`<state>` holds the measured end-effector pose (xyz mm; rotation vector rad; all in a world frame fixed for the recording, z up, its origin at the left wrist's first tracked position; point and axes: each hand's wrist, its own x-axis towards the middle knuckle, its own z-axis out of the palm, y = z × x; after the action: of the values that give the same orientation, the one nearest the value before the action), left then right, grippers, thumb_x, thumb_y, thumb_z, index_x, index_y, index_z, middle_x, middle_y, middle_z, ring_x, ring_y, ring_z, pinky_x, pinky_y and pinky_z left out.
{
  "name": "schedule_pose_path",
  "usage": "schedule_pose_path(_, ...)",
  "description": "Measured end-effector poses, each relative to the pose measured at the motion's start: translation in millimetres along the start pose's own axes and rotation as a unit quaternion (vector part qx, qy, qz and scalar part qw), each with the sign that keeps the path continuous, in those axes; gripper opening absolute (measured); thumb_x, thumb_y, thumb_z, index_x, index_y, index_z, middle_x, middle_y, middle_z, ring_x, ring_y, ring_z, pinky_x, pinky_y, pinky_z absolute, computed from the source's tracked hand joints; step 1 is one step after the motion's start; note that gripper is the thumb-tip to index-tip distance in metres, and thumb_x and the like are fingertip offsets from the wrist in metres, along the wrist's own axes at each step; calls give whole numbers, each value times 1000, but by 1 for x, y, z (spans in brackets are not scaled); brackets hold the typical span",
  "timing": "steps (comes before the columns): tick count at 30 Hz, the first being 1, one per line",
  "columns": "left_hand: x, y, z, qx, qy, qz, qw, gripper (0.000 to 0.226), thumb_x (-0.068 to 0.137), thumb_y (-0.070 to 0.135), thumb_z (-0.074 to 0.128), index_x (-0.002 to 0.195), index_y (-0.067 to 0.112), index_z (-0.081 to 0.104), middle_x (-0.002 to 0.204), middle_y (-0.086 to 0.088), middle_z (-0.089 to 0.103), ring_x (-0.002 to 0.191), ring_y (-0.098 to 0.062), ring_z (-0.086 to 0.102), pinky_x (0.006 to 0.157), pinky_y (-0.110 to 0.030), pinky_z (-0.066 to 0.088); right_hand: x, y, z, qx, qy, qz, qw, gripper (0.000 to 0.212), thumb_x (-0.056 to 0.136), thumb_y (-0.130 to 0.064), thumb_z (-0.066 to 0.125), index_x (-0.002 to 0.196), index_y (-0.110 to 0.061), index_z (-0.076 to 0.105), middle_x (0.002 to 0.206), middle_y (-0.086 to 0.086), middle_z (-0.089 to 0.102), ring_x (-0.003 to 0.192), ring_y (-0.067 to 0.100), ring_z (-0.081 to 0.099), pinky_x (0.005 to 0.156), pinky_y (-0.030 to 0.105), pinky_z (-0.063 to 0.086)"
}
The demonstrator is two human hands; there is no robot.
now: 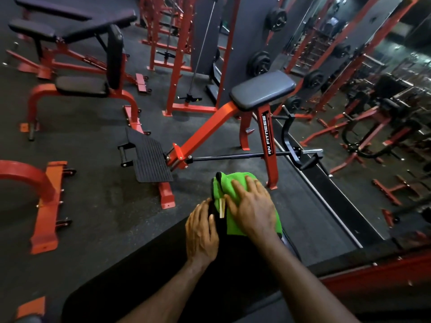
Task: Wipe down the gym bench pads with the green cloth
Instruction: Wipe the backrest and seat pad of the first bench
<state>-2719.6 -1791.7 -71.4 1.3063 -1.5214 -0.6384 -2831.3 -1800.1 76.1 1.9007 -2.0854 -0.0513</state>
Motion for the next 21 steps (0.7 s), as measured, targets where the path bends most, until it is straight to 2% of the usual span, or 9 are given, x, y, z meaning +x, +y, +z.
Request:
schedule_pose_path(2,1,-2,-4,-30,-19,-11,999,52,103,33,35,144,7,54,143,-12,59,133,-27,55,114,-41,40,-16,-10,12,-14,11,-74,997,54,96,-55,54,145,-31,58,157,14,48,146,41,42,120,51,32)
schedule_pose_path(5,-4,-15,-11,-69,-26,-25,997,56,98,33,41,145,4,52,143,-15,59,132,-29,56,114,-41,40,-47,4,20,-44,10,-218,975,58,98,-50,56,153,-33,49,166,5,34,154,33,31,124,47,18)
schedule_pose_path(6,-8,-19,-13,-49,-21,-21,998,55,99,32,41,145,4,53,144,-16,59,133,-30,55,115,-39,38,-46,10,19,-41,22,-215,976,58,99,-49,57,153,-34,48,167,3,32,155,30,31,125,46,19)
schedule_pose_path(10,-22,-32,-26,-7,-17,-64,998,55,104,40,33,150,14,51,153,-4,52,144,-20,45,119,-42,36,-40,-1,10,-20,36,-58,997,60,100,-47,54,156,-29,44,168,7,31,155,34,29,124,49,30)
schedule_pose_path(13,-30,-43,-33,3,-40,-58,998,60,101,39,33,153,12,46,157,-6,48,147,-23,41,121,-42,34,-71,-13,27,-34,11,-171,985,58,105,-49,42,159,-28,38,169,7,26,157,35,21,126,49,16)
schedule_pose_path(15,-27,-42,-34,-4,-40,-67,997,63,97,37,34,151,8,48,155,-10,50,145,-28,44,120,-45,35,-80,-3,29,-47,6,-233,971,55,105,-49,44,157,-30,42,168,3,28,157,29,23,125,45,13)
schedule_pose_path(16,-24,-39,-35,-8,-37,-73,997,62,98,38,34,150,9,49,153,-10,52,144,-28,46,120,-45,36,-77,2,26,-47,17,-226,973,54,104,-46,44,156,-31,44,168,1,30,156,27,26,125,43,15)
schedule_pose_path(19,-17,-22,-37,-26,-37,-72,996,58,103,43,31,149,14,52,153,-4,53,144,-21,46,119,-42,37,-70,-1,16,-32,35,-110,993,57,102,-39,39,158,-27,42,168,2,30,156,27,26,124,44,18)
schedule_pose_path(21,-19,-18,-36,-33,-41,-73,996,59,103,42,30,149,13,51,153,-4,53,144,-21,46,119,-41,36,-85,-15,25,-26,37,-112,993,58,103,-38,42,159,-22,40,168,6,30,157,31,23,125,46,17)
